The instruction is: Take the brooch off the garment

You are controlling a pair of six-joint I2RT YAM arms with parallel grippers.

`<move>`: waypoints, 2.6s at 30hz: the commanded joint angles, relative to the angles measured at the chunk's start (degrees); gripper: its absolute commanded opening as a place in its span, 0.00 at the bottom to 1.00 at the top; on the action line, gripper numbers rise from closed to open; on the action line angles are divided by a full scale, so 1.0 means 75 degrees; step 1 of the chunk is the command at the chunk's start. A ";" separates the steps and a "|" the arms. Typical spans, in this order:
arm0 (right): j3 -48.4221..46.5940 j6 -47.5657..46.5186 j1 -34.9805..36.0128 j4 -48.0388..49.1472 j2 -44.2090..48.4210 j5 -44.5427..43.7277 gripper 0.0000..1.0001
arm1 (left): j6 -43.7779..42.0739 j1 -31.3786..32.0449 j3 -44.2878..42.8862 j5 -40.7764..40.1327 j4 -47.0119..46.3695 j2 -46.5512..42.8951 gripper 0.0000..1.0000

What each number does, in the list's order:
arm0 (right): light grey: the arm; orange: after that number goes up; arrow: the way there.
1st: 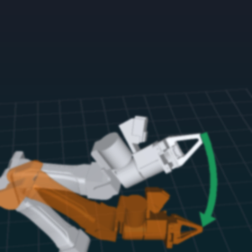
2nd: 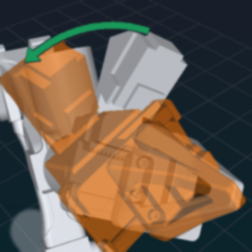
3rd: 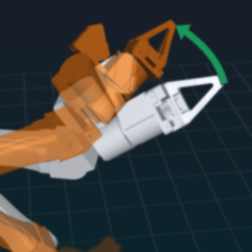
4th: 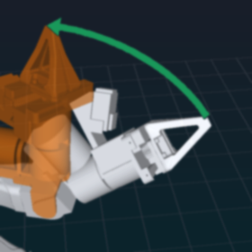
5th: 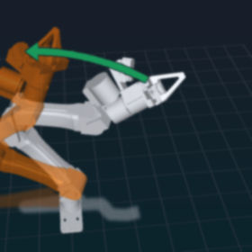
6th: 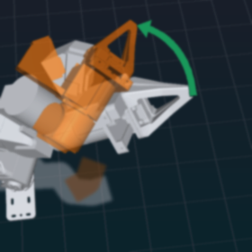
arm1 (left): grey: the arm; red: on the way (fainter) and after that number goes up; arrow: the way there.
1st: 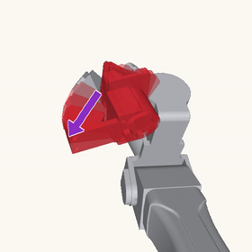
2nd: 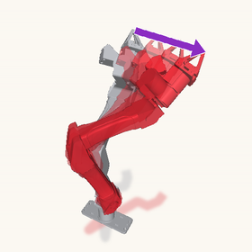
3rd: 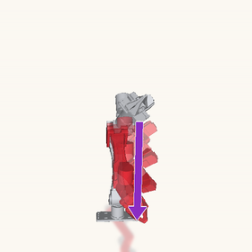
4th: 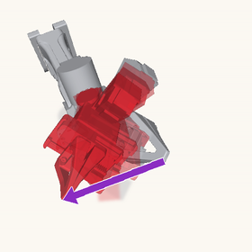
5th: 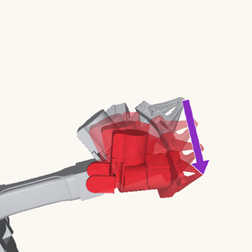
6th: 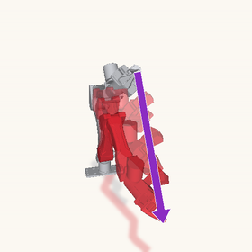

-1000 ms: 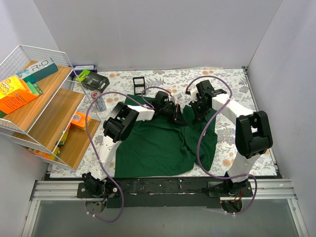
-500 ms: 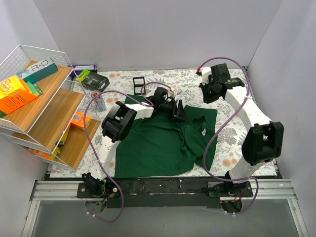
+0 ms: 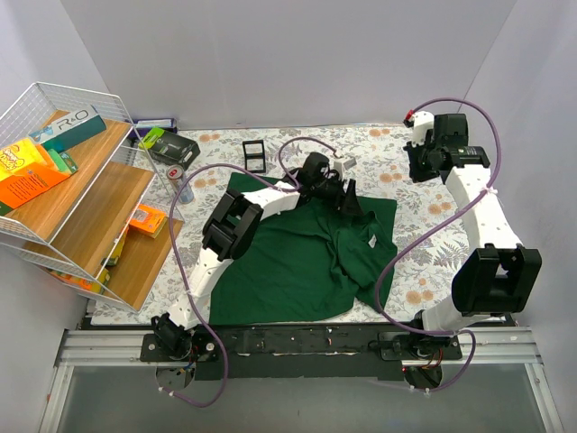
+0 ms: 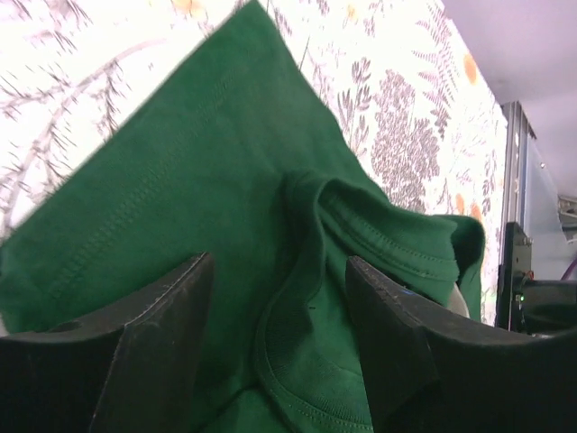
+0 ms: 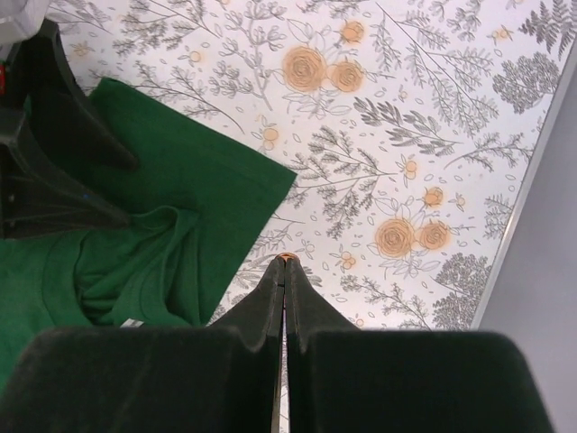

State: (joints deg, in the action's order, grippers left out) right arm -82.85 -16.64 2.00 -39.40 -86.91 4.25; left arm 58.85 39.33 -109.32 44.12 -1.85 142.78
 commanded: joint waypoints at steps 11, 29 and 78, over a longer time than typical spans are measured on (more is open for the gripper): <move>0.0253 -0.0101 -0.0642 0.0577 0.0455 0.0183 0.01 | -0.1586 0.0381 -0.0131 -0.0655 0.1113 -0.0287 0.29; 0.0429 -0.0218 -0.0712 0.0835 0.1229 -0.0531 0.01 | -0.0545 0.0510 0.0535 0.1078 0.0199 -0.3122 0.00; 0.1624 -0.0300 -0.0735 0.0636 0.2108 -0.0133 0.01 | -0.5021 0.1880 0.1978 0.2556 0.4111 -0.2961 0.21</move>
State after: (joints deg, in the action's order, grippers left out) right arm -70.72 -18.33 -3.18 -35.03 -72.36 1.93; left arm 26.83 52.84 -91.64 59.42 18.37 118.37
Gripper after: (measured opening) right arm 0.022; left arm 0.222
